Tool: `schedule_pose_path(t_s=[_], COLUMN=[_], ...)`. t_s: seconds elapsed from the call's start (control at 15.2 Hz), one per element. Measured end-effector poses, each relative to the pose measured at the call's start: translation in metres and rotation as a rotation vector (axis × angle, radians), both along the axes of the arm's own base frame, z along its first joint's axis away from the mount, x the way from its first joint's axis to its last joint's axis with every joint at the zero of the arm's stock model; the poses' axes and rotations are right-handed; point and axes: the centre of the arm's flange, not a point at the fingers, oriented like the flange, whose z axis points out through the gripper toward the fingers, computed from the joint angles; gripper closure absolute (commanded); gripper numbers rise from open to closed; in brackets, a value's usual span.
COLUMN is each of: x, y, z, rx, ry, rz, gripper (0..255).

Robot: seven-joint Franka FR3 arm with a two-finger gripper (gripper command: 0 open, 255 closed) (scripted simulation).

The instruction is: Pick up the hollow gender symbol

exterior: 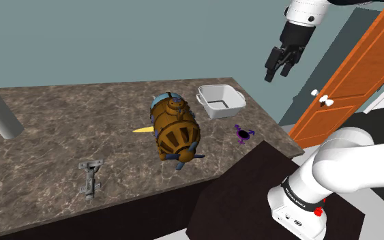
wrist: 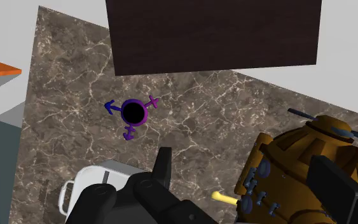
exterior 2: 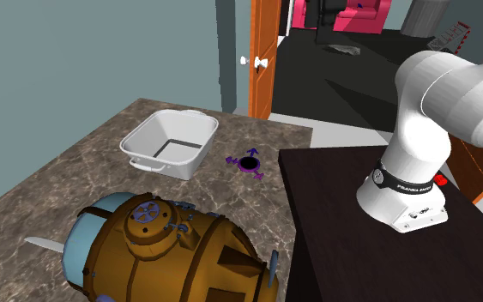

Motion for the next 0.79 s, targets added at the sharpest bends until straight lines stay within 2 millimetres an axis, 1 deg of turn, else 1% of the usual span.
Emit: schedule_pose_path(t_s=[0.07, 0.2, 0.4, 0.53, 0.73, 0.79], x=[0.000, 0.003, 0.013, 0.019, 0.028, 0.035], y=[0.000, -0.007, -0.021, -0.033, -0.048, -0.053], z=[0.000, -0.014, -0.044, -0.073, -0.102, -0.114], rx=[0.000, -0.001, -0.002, -0.003, -0.005, -0.005], ry=[0.000, 0.003, 0.012, 0.018, 0.025, 0.028], rz=[0.000, 0.005, 0.016, 0.025, 0.038, 0.042], gripper=[0, 0, 0, 0, 0, 0])
